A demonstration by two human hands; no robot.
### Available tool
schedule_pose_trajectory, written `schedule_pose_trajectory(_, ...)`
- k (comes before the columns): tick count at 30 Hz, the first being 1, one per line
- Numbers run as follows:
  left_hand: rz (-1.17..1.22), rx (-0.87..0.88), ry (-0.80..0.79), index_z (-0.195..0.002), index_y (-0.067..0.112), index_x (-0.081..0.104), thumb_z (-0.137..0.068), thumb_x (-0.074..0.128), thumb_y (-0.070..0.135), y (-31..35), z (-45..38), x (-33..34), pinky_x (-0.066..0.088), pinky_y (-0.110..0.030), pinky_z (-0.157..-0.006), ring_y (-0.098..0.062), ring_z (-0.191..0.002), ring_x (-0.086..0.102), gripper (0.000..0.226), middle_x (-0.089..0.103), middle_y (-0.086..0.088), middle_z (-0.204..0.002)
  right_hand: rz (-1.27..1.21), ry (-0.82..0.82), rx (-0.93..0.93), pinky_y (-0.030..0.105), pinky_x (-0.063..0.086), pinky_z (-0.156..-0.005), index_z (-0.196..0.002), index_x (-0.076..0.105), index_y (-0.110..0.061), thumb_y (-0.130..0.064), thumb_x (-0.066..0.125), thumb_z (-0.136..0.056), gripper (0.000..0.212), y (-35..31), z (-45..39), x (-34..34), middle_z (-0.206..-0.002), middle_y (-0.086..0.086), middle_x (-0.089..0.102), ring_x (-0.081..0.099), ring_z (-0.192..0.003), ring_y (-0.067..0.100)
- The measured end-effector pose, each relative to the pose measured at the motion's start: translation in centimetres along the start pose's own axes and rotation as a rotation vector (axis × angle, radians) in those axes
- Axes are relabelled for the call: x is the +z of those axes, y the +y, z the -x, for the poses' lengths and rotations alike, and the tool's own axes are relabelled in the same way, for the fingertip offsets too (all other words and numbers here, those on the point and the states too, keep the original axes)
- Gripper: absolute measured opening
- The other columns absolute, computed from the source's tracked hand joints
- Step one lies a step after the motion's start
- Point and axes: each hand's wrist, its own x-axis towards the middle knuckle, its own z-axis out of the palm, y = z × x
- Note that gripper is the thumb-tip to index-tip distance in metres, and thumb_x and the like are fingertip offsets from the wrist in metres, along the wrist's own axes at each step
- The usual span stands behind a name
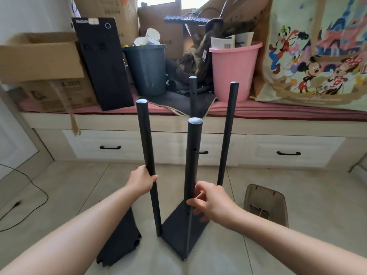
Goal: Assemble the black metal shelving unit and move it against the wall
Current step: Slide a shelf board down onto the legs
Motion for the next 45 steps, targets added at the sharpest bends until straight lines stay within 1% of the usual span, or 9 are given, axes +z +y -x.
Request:
schedule_pose_trajectory(5, 0.169, -0.013, -0.052, -0.138, 0.012, 0.049, -0.100, 0.056, 0.008, 1.2, -0.6, 0.5, 0.060, -0.041, -0.084, -0.027, -0.098, 0.067, 0.039, 0.063, -0.007, -0.109, -0.114, 0.003, 0.007, 0.028, 0.062, -0.062, -0.102, 0.057, -0.021, -0.025, 0.064, -0.095, 0.011, -0.1, -0.4, 1.4, -0.100, 0.000, 0.067, 0.070, -0.087, 0.011)
schedule_pose_trajectory(10, 0.337, -0.042, -0.126, -0.156, 0.017, 0.026, -0.095, 0.057, -0.003, 0.5, 0.1, 0.1, 0.057, -0.037, -0.083, -0.025, -0.106, 0.064, 0.071, 0.049, -0.005, -0.140, -0.117, -0.038, 0.003, 0.030, 0.059, -0.088, -0.126, 0.059, -0.021, -0.024, 0.064, -0.096, 0.031, 0.2, -1.3, 0.3, -0.120, -0.005, 0.066, 0.063, -0.108, 0.009)
schedule_pose_trajectory(15, 0.125, 0.103, -0.364, -0.140, 0.025, 0.050, -0.091, 0.065, 0.002, -0.8, 2.0, -0.6, 0.052, -0.034, -0.102, -0.011, -0.117, 0.061, 0.056, 0.062, 0.009, -0.127, -0.254, 0.198, 0.166, 0.035, 0.058, -0.089, -0.119, 0.062, -0.015, -0.021, 0.063, -0.096, 0.024, 2.9, -3.1, -4.2, -0.113, 0.002, 0.065, 0.063, -0.104, 0.014)
schedule_pose_trajectory(18, 0.209, 0.166, -0.431, -0.126, 0.035, 0.058, -0.090, 0.072, 0.012, -0.5, 3.3, 0.2, 0.052, -0.027, -0.098, -0.002, -0.109, 0.066, 0.044, 0.065, 0.013, -0.122, -0.325, 0.311, 0.252, 0.039, 0.057, -0.090, -0.121, 0.058, -0.010, -0.019, 0.061, -0.097, 0.025, 4.6, -4.2, -6.6, -0.114, 0.007, 0.063, 0.063, -0.104, 0.020)
schedule_pose_trajectory(22, 0.337, 0.242, -0.291, -0.117, 0.029, 0.063, -0.091, 0.074, 0.022, 0.5, 4.4, 1.5, 0.052, -0.011, -0.077, 0.004, -0.098, 0.068, 0.030, 0.070, 0.010, -0.114, -0.240, 0.381, 0.275, 0.042, 0.054, -0.095, -0.134, 0.047, -0.008, -0.023, 0.060, -0.098, 0.041, 5.6, -5.5, -8.7, -0.123, 0.007, 0.055, 0.058, -0.112, 0.024)
schedule_pose_trajectory(30, 0.649, 0.420, -0.044, -0.105, 0.020, 0.064, -0.097, 0.063, 0.028, 2.3, 4.9, 2.7, 0.054, -0.020, -0.085, -0.016, -0.096, 0.069, 0.011, 0.069, -0.005, -0.094, -0.091, 0.463, 0.216, 0.052, 0.040, -0.109, -0.153, 0.015, -0.016, -0.030, 0.063, -0.096, 0.076, 5.5, -10.6, -12.8, -0.153, 0.016, 0.032, 0.044, -0.132, 0.035)
schedule_pose_trajectory(36, 0.582, 0.506, -0.024, -0.106, 0.022, 0.058, -0.093, 0.052, 0.049, 1.5, 4.3, 3.2, 0.051, -0.020, -0.088, -0.015, -0.095, 0.066, 0.030, 0.064, -0.006, -0.093, -0.149, 0.540, 0.142, 0.032, 0.041, -0.084, -0.125, 0.042, -0.006, -0.027, 0.065, -0.094, 0.044, 6.0, -12.7, -12.0, -0.117, 0.009, 0.051, 0.052, -0.105, 0.022)
schedule_pose_trajectory(41, 0.593, 0.460, 0.087, -0.103, 0.023, 0.054, -0.094, 0.046, 0.055, 1.0, 3.3, 3.2, 0.048, -0.014, -0.079, -0.014, -0.090, 0.064, 0.034, 0.060, -0.006, -0.091, -0.196, 0.540, 0.104, 0.027, 0.045, -0.069, -0.117, 0.041, -0.008, -0.029, 0.061, -0.097, 0.035, 6.7, -11.5, -11.5, -0.106, 0.010, 0.054, 0.058, -0.094, 0.021)
schedule_pose_trajectory(45, 0.546, 0.419, 0.115, -0.103, 0.020, 0.053, -0.097, 0.042, 0.052, 1.1, 2.8, 2.0, 0.045, -0.020, -0.078, -0.011, -0.087, 0.063, 0.035, 0.059, -0.008, -0.090, -0.035, 0.484, -0.042, 0.036, 0.051, -0.080, -0.123, 0.044, -0.010, -0.024, 0.055, -0.100, 0.029, 6.7, -9.1, -10.7, -0.098, 0.002, 0.055, 0.058, -0.096, 0.020)
